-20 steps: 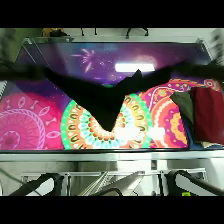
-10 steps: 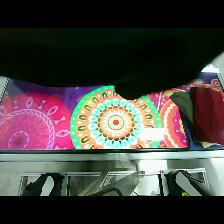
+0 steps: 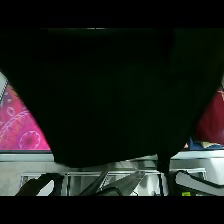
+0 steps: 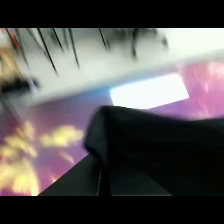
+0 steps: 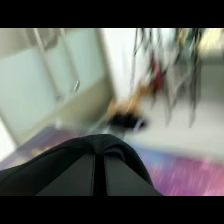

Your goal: Fold the shirts.

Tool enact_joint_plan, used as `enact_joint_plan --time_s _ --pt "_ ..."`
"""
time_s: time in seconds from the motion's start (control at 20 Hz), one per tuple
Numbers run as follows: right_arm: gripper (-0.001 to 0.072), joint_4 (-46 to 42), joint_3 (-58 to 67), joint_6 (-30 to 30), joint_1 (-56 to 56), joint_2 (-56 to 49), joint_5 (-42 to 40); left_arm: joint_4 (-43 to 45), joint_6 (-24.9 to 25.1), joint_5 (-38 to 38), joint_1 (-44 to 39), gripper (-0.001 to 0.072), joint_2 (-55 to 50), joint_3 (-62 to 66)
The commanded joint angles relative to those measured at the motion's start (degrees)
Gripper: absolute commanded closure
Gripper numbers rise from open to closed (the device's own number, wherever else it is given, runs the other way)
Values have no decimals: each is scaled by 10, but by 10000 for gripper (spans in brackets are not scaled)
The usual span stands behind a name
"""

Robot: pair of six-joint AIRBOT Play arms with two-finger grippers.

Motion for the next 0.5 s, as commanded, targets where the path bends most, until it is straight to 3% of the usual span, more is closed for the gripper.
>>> enact_joint_plan --time_s 0.0,0.2,0.45 --pt "686 -54 -113 -8 52 -84 2 -15 -19 15 10 694 -131 -65" --pt "686 -181 -189 -8 145 -222 -92 -164 -15 26 87 693 -306 -65" --pt "686 -173 -148 -8 179 -403 -194 -170 -17 39 110 693 -493 34"
